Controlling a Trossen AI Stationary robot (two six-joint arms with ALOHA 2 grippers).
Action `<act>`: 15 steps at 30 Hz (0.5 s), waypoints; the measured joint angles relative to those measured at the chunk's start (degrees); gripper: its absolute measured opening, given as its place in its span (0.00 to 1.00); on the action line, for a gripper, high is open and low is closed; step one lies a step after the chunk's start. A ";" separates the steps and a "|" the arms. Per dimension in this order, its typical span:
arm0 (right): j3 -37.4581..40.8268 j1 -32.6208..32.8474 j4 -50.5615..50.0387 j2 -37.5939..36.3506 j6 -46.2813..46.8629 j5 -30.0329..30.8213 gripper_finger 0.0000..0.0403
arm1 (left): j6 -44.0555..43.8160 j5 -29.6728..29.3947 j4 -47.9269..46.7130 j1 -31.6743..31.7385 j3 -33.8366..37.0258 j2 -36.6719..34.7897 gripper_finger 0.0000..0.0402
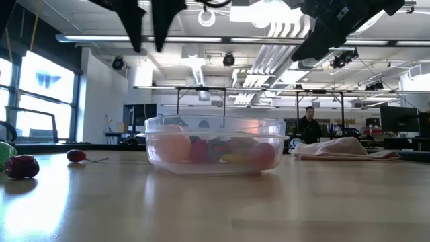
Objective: Pick and placing Produce into tupperware
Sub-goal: Put the cherry into the transparent bin
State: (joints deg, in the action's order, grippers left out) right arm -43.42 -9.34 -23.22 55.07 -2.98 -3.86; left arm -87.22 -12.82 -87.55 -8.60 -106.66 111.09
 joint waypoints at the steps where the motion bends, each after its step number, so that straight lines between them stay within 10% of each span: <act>1: -0.02 0.00 0.17 -0.02 0.00 0.02 0.08 | 0.22 -0.61 -1.85 0.00 0.55 -1.10 0.40; 15: -0.02 0.00 0.12 -0.01 0.00 0.01 0.08 | 7.91 -4.94 8.57 -0.02 32.34 -23.52 0.40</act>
State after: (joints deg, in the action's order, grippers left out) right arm -43.44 -9.34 -23.10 55.06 -2.98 -3.85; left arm -79.31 -17.76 -78.98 -8.62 -74.32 87.57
